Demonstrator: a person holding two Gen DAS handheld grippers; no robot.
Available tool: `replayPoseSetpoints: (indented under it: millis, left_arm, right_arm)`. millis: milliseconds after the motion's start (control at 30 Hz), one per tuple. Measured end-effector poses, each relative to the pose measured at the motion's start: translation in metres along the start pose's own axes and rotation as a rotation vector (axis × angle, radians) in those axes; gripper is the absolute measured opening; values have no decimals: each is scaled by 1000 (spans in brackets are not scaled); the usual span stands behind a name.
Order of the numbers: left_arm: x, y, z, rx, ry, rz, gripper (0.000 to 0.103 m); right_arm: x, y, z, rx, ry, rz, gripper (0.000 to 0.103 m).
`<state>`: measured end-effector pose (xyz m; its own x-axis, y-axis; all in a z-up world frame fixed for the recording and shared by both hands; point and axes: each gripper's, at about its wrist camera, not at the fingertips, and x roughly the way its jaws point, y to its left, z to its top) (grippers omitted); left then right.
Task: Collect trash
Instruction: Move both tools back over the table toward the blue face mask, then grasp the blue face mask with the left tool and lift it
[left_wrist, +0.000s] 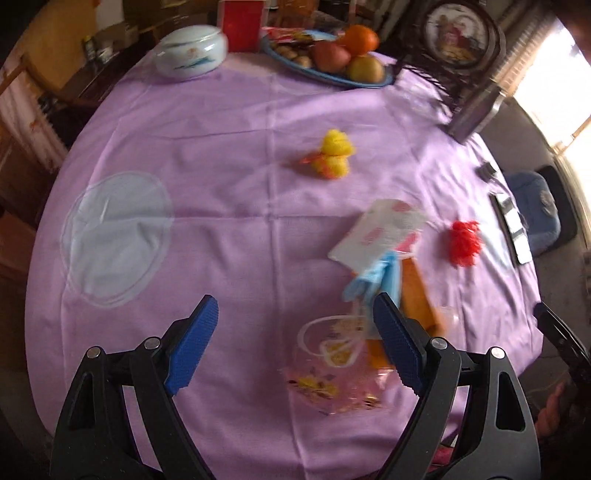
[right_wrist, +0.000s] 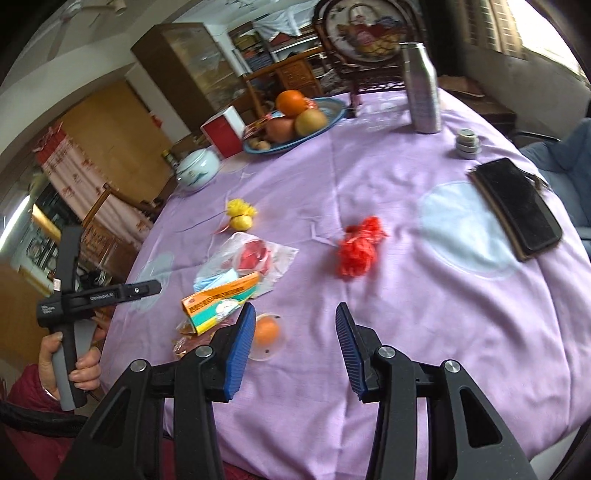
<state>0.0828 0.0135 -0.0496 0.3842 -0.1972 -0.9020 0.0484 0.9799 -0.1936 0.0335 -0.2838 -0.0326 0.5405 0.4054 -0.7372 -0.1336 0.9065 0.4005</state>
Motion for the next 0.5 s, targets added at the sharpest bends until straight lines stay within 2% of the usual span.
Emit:
replayPoseSetpoints:
  millis: [100,167,367,467,500]
  left_arm:
    - [10,-30,1,98,10,-11,83]
    - [24,-41,2,128,24,-7,83]
    - [65,-39,10,98,87,-39,73]
    - [70,-33,11,56,112,-111,55]
    - [67,-32,10,51,106,-133,43]
  right_arm:
    - [-1,1,1,-6,-1,-5,45]
    - [-5,-2,0,0,-7,-18,45]
    - [-24,-23,-8,66,-38,-79,45]
    - [-28,-32,-10,109,-51,-87,45]
    - [-27,-34,-10,119,-52,-85,45]
